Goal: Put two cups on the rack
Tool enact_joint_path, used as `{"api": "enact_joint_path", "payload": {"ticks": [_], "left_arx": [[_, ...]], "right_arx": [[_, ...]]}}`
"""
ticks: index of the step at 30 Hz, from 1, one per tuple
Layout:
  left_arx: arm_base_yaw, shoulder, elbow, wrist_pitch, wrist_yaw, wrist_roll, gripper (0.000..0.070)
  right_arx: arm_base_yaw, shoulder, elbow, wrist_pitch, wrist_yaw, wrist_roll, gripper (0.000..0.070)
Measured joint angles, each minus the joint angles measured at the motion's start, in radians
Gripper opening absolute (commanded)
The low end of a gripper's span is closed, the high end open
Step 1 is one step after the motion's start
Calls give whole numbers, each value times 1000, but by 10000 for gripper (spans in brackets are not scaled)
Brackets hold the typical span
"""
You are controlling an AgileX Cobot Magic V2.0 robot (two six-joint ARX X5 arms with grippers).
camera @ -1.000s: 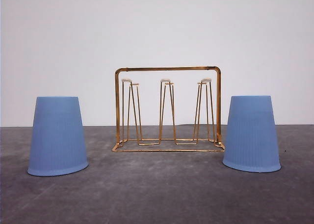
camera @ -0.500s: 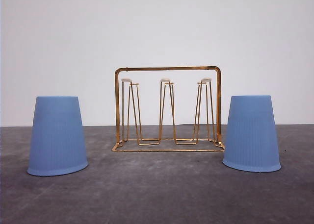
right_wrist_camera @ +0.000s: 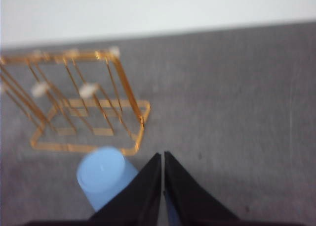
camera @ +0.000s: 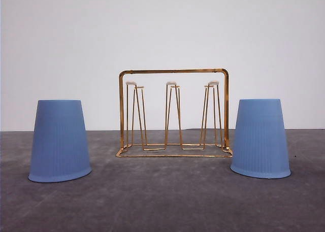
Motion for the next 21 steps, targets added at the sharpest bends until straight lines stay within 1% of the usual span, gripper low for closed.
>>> {"api": "enact_joint_path", "payload": {"ticks": [2,4,8,9,10,11,12,13,14,15,16,17,18,19,21], "left_arx": [[-13,91,40,-35,17,27,15],[-29,169,50,-43,24,47,15],[-50,285,50,-63,27,73,31],[-53,301,50,-64,27,78,44],[-57,315,50,-63,27,81,79],[-61,329,50,-63,27,84,164],[-66,339,50,-63,27,86,258],[-70,348,50,-64,27,87,357],[-75,353,50,-63,27,88,449],[-80,356,50,-63,27,91,509],[-85,356,50,-62,27,94,548],[-90,356,50,-59,28,97,551],[-94,356,50,-56,28,99,552],[-100,356,50,-54,28,101,551],[-114,356,50,-50,29,103,551]], "right_arx": [[12,94,50,-56,0,-34,5],[20,175,76,-87,0,-61,5],[30,294,81,-93,0,-96,6],[30,309,81,-93,0,-101,6],[30,322,82,-93,0,-106,7],[30,333,82,-95,0,-109,13],[30,341,83,-98,-3,-112,50],[30,347,83,-101,-7,-116,111],[30,350,83,-106,-19,-123,223],[30,351,83,-109,-26,-126,331],[30,351,83,-110,-30,-129,438],[30,351,83,-110,-32,-130,565],[31,351,83,-110,-32,-131,621],[31,351,83,-110,-32,-131,641],[31,351,83,-110,-33,-131,641]]}}
